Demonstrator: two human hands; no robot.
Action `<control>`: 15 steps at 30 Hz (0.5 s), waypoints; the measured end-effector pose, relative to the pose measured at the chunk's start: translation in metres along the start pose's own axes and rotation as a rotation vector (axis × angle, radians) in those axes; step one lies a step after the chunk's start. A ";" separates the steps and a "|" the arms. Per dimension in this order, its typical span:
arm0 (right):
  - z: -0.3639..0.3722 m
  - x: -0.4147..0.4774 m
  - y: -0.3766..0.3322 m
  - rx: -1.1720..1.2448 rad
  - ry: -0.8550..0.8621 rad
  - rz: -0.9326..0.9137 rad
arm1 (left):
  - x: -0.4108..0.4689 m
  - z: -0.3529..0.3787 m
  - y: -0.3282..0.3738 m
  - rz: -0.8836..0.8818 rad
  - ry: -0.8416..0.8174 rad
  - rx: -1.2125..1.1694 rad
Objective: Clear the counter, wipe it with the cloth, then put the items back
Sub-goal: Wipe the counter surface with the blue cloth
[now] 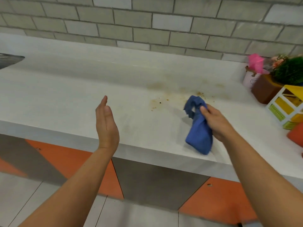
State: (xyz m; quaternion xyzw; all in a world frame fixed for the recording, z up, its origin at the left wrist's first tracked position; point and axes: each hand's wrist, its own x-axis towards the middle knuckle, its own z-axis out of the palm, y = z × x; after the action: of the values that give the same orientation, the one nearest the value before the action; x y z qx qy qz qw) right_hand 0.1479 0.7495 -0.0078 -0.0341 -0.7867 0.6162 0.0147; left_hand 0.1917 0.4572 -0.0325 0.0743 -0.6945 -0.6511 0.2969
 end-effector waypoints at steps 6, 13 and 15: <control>-0.011 0.015 0.057 -0.939 0.132 0.022 | 0.005 -0.009 -0.005 0.004 -0.018 0.037; 0.115 -0.009 0.032 -1.154 -0.123 -0.210 | 0.011 -0.029 -0.009 -0.012 0.023 0.042; 0.157 -0.020 0.019 -1.133 -0.253 -0.314 | 0.012 -0.034 -0.012 -0.006 0.028 0.056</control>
State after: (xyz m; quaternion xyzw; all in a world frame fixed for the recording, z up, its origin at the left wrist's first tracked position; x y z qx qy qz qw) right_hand 0.1585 0.6008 -0.0632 0.1537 -0.9839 0.0906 -0.0087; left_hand 0.1961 0.4201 -0.0406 0.0938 -0.7080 -0.6313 0.3025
